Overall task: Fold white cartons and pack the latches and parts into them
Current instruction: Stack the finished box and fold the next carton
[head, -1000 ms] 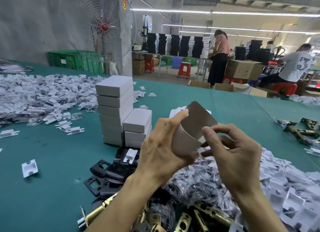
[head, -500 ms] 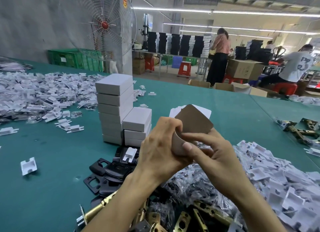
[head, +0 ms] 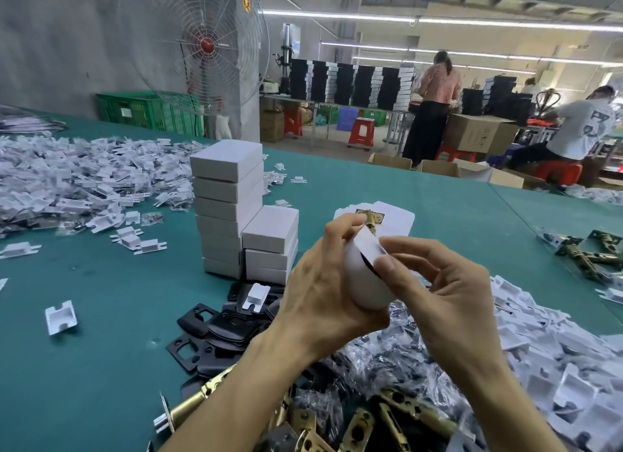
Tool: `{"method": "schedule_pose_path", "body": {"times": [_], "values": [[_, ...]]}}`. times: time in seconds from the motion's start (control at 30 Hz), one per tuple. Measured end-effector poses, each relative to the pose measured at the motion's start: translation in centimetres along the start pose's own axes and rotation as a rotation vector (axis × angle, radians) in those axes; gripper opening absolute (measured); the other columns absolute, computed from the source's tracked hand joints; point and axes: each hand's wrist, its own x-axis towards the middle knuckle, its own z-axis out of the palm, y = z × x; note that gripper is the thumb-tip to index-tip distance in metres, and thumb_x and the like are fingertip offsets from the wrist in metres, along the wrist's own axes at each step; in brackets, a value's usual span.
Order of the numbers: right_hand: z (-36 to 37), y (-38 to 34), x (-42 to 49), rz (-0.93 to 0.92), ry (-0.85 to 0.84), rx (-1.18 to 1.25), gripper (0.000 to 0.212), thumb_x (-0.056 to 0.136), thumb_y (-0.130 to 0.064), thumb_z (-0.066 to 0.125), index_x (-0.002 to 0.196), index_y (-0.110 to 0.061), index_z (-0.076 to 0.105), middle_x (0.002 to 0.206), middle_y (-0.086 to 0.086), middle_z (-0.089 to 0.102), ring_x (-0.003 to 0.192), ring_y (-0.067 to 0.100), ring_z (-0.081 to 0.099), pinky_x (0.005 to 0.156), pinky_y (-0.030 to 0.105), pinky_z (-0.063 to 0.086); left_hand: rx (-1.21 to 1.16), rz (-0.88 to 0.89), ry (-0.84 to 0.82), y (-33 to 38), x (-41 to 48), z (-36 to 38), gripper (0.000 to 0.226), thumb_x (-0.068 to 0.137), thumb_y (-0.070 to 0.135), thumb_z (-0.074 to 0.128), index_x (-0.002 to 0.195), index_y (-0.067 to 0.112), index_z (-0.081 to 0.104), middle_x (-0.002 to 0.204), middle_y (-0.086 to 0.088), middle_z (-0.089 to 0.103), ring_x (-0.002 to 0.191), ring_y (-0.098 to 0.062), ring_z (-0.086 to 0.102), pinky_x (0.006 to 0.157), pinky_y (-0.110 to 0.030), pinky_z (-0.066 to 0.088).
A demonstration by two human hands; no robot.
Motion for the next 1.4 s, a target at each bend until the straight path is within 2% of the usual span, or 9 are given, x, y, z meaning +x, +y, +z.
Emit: {"method": "schedule_pose_path", "body": {"times": [0.1,0.23,0.4,0.67,0.77,0.9,1.07,1.2,1.4], "values": [[0.0,-0.1,0.0,-0.025,0.026,-0.06,0.024,0.072,-0.039,0.075,0.094,-0.03,0.075,0.094,-0.012,0.077,0.091,0.007,0.072,0.07,0.023,0.058,0.009,-0.023,-0.003,0.1,0.0,-0.1,0.095,0.052,0.035,0.078,0.133,0.043,0.029,0.115,0.008,0.065,0.089,-0.019,0.064,0.073,-0.033,0.053],[0.1,-0.2,-0.1,-0.06,0.034,-0.158,0.025,0.076,-0.04,0.073,0.1,-0.036,0.073,0.098,-0.016,0.076,0.092,0.004,0.071,0.071,0.029,0.06,0.029,-0.041,-0.009,-0.1,0.0,0.1,0.098,0.051,0.033,0.08,0.138,0.041,0.036,0.116,0.014,0.064,0.092,-0.011,0.063,0.076,-0.025,0.052],[-0.2,0.0,0.1,-0.067,0.025,-0.117,0.021,0.078,-0.032,0.073,0.099,-0.034,0.073,0.096,-0.022,0.075,0.091,-0.001,0.071,0.073,0.012,0.053,0.022,-0.007,0.004,-0.2,0.0,0.1,0.096,0.053,0.03,0.084,0.14,0.031,0.043,0.119,0.014,0.062,0.095,-0.006,0.061,0.077,-0.024,0.054],[-1.3,0.2,0.8,-0.028,-0.055,0.086,0.015,0.073,-0.013,0.075,0.087,-0.018,0.076,0.09,-0.003,0.078,0.087,0.014,0.075,0.078,0.022,0.058,0.054,0.043,-0.072,0.1,0.0,-0.2,0.098,0.054,0.023,0.085,0.143,0.019,0.044,0.121,0.008,0.057,0.101,-0.01,0.057,0.083,-0.024,0.05],[-1.8,0.5,0.9,0.014,-0.086,0.12,0.014,0.067,-0.015,0.077,0.081,-0.015,0.077,0.093,0.002,0.078,0.092,0.017,0.075,0.084,0.025,0.058,0.073,0.044,-0.1,0.1,-0.1,-0.2,0.101,0.053,0.025,0.083,0.145,0.024,0.041,0.113,0.017,0.049,0.095,-0.001,0.048,0.079,-0.009,0.039],[-2.8,0.6,1.1,0.08,-0.15,0.14,0.02,0.064,-0.017,0.078,0.083,-0.013,0.08,0.098,0.007,0.077,0.096,0.022,0.074,0.089,0.036,0.058,0.079,0.055,-0.135,0.0,-0.1,0.0,0.1,0.053,0.033,0.077,0.144,0.03,0.037,0.115,0.016,0.049,0.093,0.001,0.046,0.076,-0.01,0.038],[-2.9,-0.2,1.0,0.084,-0.318,0.117,0.022,0.082,-0.018,0.076,0.103,-0.023,0.079,0.119,-0.004,0.072,0.117,0.011,0.064,0.087,0.018,0.052,-0.107,0.0,-0.088,-0.1,0.1,-0.3,0.095,0.053,0.037,0.074,0.137,0.048,0.031,0.113,0.022,0.05,0.084,-0.005,0.057,0.067,-0.021,0.049],[-2.9,-0.6,0.9,0.095,-0.419,0.203,0.033,0.088,-0.013,0.061,0.118,-0.02,0.072,0.132,-0.006,0.064,0.128,0.01,0.056,0.098,0.019,0.047,-0.185,0.004,-0.042,0.1,0.3,-0.8,0.09,0.054,0.034,0.074,0.131,0.052,0.033,0.106,0.034,0.047,0.078,-0.004,0.056,0.058,-0.019,0.048],[-2.4,-0.7,0.8,0.047,-0.273,0.239,0.036,0.074,-0.012,0.069,0.109,-0.018,0.075,0.113,0.0,0.075,0.111,0.016,0.068,0.089,0.022,0.054,-0.253,-0.022,-0.093,0.5,0.3,-1.1,0.08,0.058,0.03,0.076,0.122,0.05,0.032,0.105,0.032,0.044,0.078,-0.013,0.058,0.056,-0.025,0.051]]}}
